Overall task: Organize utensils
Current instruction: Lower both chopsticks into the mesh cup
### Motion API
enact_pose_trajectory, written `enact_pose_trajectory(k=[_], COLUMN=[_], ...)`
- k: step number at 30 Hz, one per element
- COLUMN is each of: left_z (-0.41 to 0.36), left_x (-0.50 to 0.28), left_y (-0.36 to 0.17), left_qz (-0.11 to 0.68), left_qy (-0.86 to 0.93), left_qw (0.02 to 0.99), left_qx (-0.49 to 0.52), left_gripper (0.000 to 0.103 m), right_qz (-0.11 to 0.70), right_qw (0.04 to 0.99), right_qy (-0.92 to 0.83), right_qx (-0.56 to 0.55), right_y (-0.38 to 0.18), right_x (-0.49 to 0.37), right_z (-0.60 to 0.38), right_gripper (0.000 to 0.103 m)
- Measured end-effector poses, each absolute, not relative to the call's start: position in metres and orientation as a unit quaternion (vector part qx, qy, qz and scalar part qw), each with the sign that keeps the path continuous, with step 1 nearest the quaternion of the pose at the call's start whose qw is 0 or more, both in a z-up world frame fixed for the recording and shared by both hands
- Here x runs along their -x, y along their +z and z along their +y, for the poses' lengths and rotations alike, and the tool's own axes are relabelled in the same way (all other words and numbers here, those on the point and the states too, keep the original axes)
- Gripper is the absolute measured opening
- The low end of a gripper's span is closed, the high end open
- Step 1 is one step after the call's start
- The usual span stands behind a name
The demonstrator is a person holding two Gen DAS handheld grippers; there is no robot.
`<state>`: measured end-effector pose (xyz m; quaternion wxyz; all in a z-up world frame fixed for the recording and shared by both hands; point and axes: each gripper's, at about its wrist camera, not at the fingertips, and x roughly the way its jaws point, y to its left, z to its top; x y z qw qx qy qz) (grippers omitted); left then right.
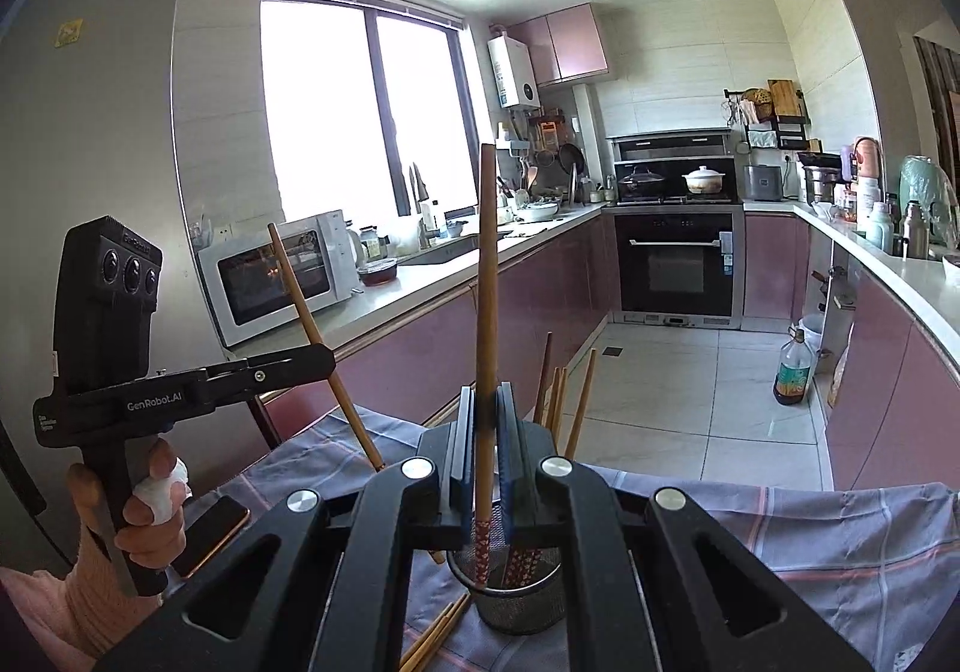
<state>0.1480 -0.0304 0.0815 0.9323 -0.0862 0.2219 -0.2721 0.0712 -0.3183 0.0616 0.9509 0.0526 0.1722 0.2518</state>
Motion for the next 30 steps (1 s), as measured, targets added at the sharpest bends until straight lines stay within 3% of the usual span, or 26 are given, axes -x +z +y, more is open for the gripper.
enact_pose_trajectory(k=[30], left_z=[-0.068], left_x=[-0.188], left_y=[0.047], left_qz=[0.297], left_qy=[-0.260], left_qw=[0.918], left_qx=[0.034], left_gripper=[0.008], right_qz=[0.240], right_qw=[0.945], right_qy=[0.223], right_qx=[-0.029], right_y=[0.029], right_x=[-0.111], right_z=[-0.300], right_gripper=[0.005])
